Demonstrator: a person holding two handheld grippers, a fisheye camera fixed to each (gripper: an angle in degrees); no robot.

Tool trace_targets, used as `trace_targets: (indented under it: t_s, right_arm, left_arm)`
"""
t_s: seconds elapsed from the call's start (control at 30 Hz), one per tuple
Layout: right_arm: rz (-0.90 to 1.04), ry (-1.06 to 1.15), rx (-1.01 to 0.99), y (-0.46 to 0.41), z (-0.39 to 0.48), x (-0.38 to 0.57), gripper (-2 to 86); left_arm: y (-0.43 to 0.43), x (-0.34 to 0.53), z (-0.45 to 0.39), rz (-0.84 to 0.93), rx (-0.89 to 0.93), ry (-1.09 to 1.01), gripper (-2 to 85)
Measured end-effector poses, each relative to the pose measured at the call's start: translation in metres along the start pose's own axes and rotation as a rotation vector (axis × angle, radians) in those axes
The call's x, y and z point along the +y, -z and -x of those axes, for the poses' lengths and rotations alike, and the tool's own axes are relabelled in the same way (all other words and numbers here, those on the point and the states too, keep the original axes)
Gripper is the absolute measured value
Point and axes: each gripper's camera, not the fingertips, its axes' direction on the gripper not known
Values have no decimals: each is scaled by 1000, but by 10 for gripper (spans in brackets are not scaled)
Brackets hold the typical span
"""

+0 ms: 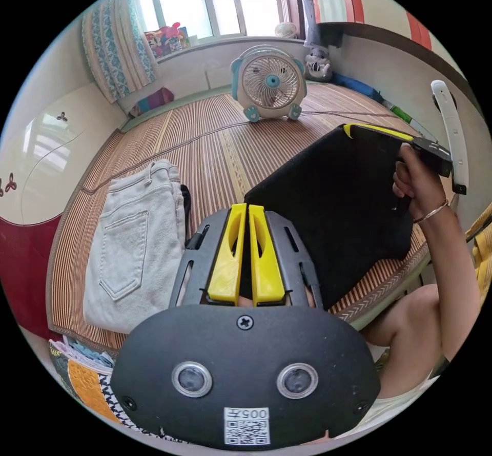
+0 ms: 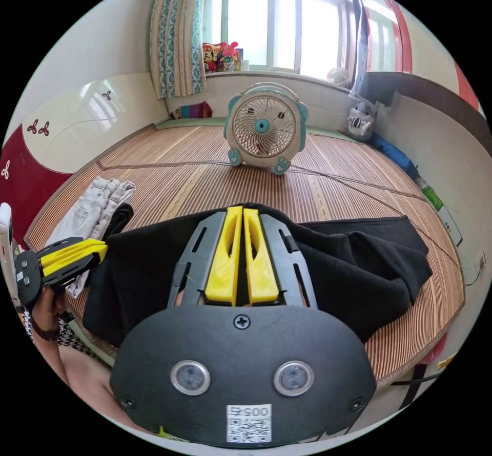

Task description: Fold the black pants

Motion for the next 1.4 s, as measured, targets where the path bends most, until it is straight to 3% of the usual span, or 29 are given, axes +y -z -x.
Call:
trace_targets:
  t_s: [0.17, 0.3, 0.43, 0.6, 0.73, 0.97, 1.3, 1.4]
  right_arm:
    - [71, -94, 15, -31, 1, 5, -12]
    - [60, -144, 46, -31, 4, 6, -1]
    - [38, -39, 48, -16, 19, 3, 17]
    - [58, 55, -17, -3, 30, 6, 32]
    - [60, 145, -209, 13, 51, 14, 38]
    - [177, 321, -530, 26, 131, 42, 69]
    - [350, 274, -478, -29, 177, 40, 100]
    - [363, 362, -434, -43, 192, 45, 93]
  left_arm:
    - [-24, -10, -2, 49, -13, -31, -1]
    - [-21, -13, 9, 34, -231, 66, -6]
    - [-10, -12, 38, 30, -75, 137, -6]
    - [8, -5, 83, 20, -99, 238, -6]
    - [34, 10, 128, -67, 60, 393, -6]
    - [61, 18, 157, -122, 32, 472, -7]
    - [57, 8, 161, -79, -1, 404, -7]
    - [54, 7, 165, -62, -7, 383, -7]
